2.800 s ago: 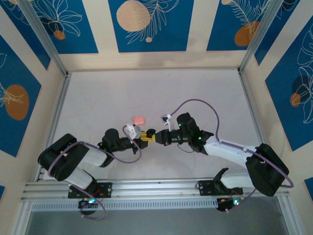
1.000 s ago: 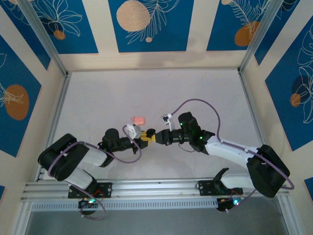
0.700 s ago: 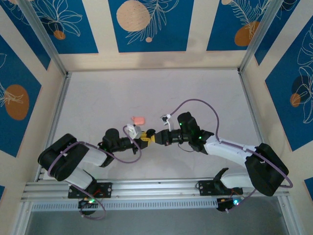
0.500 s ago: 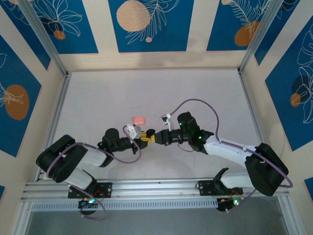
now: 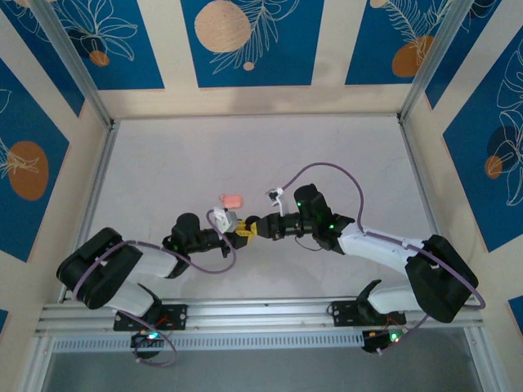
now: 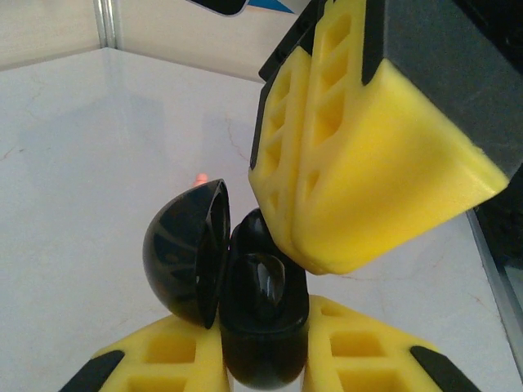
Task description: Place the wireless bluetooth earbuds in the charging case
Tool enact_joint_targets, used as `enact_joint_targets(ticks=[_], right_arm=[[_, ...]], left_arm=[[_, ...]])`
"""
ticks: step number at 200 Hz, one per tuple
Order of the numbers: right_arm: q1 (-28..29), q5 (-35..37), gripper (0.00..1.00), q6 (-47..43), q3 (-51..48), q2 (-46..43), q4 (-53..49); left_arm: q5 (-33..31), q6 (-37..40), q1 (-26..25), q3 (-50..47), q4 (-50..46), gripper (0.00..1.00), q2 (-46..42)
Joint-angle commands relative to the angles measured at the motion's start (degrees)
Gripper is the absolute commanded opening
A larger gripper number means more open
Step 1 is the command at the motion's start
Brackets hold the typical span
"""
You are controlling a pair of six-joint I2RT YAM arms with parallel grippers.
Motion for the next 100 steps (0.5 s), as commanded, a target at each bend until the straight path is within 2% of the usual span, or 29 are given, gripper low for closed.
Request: enact_joint_targets(ticks=[1, 41, 63, 100], right_arm=[[0.19, -0.07, 0.16, -0.48, 0.99, -1.18, -0.15], [-0.95, 1.79, 0.29, -3.47, -1.13, -9.27, -3.25], [-3.11, 2.65, 0.40, -5.76, -0.98, -12.95, -8.65], [-5.64, 0.37, 0.57, -8.22, 0.80, -12.11, -11.83]], left_arm=[[1.78, 1.66, -0.91, 1.07, -0.23, 0.20, -1.11], [3.40, 2.63, -0.94, 1.07, 0.13, 0.20, -0.29], [5.83, 2.72, -0.93, 1.34, 0.79, 0.20, -0.02], [10.10, 2.55, -0.94, 2.08, 1.19, 0.21, -0.12]])
